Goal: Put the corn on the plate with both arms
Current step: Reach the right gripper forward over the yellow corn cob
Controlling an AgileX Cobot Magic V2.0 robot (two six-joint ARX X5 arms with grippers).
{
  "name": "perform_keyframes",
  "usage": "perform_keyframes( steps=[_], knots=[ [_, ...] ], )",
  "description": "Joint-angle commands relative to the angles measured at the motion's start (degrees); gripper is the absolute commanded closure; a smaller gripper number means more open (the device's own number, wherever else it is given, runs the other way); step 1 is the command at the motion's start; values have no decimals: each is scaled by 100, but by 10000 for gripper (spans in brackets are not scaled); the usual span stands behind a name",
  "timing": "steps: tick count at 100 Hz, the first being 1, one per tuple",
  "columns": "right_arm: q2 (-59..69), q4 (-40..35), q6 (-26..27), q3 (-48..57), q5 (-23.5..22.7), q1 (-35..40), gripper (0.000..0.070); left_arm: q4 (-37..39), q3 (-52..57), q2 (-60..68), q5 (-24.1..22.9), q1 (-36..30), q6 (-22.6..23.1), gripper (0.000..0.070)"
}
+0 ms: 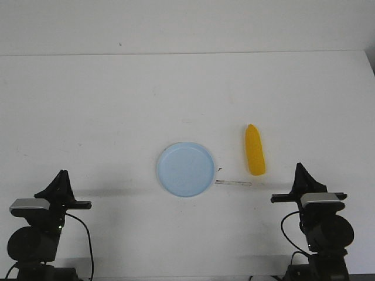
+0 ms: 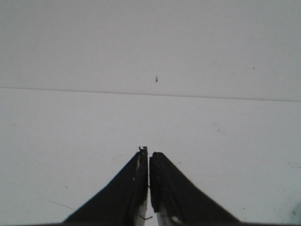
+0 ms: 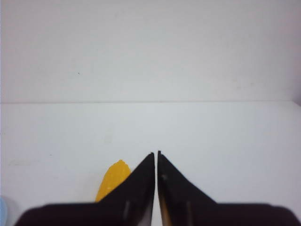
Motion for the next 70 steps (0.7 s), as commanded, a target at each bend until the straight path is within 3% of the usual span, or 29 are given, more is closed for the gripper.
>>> perform_keyframes(
  steps=[1,26,54,70],
  knots=[
    [306,136,7,181,11,9,693,92,44,-7,-22,0,-9,699],
    [1722,144,9,933,-13,72,693,92,44,-7,-22,0,-9,699],
    [3418,-61,11,2006,9,640,693,92,44,-7,-22,0,-9,698],
    [4356,-822,201,2778,564,1012,693,94,44,-7,-20,0,-9,698]
  ],
)
